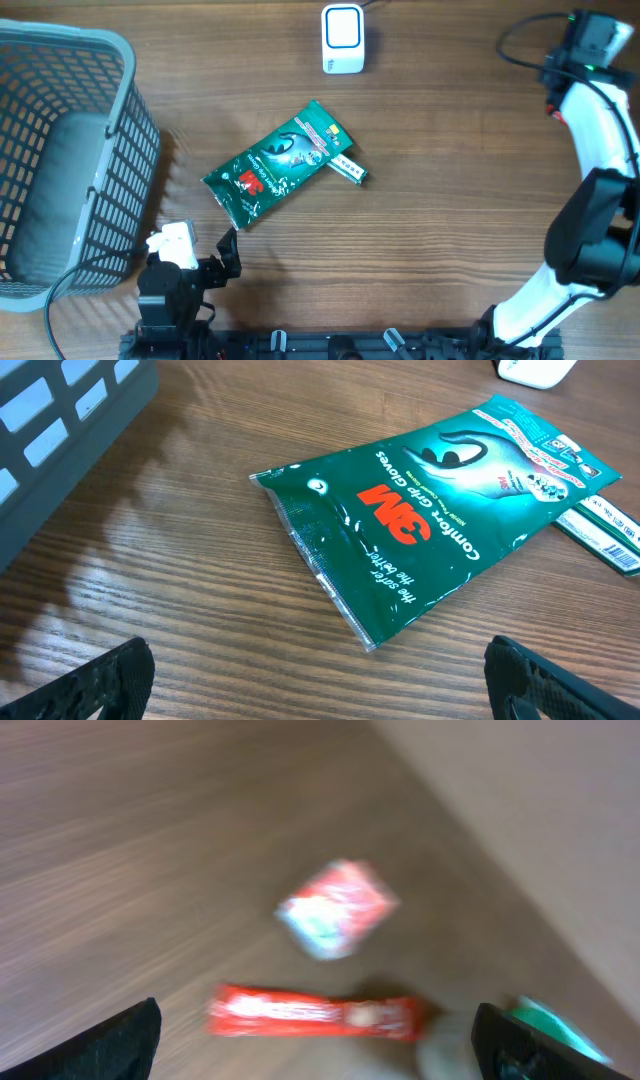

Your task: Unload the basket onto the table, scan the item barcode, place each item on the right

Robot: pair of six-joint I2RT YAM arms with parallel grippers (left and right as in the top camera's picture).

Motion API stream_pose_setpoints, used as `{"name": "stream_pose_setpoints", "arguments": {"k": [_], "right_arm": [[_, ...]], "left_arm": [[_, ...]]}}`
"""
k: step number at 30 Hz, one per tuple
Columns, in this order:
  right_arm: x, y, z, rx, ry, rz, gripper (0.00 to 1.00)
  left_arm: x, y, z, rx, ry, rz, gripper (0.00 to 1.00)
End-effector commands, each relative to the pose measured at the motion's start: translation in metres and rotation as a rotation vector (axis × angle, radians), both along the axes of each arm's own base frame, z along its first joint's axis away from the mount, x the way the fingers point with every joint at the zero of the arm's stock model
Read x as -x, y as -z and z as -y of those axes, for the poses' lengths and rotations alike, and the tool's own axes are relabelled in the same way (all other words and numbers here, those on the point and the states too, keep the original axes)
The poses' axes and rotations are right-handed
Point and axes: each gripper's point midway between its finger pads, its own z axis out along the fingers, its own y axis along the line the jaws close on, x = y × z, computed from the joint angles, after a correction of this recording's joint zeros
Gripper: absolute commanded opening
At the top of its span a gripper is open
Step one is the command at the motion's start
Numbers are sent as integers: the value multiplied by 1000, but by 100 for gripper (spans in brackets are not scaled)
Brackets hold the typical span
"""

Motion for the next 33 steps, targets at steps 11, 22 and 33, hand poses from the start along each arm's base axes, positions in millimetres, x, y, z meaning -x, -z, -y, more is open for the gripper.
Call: {"name": "stream_pose_setpoints", "arguments": {"k": [11, 22, 33], "right_arm": [[79, 60, -384, -477, -1132, -363, 100], [133, 128, -409, -403, -1370, -509, 100], [132, 166, -439, -433, -1434, -501, 91]], "left_arm": [[-1, -1, 0, -8, 5, 9, 100], [0, -1, 0, -8, 5, 8, 100], [-1, -1, 0, -8, 5, 8, 100]]}}
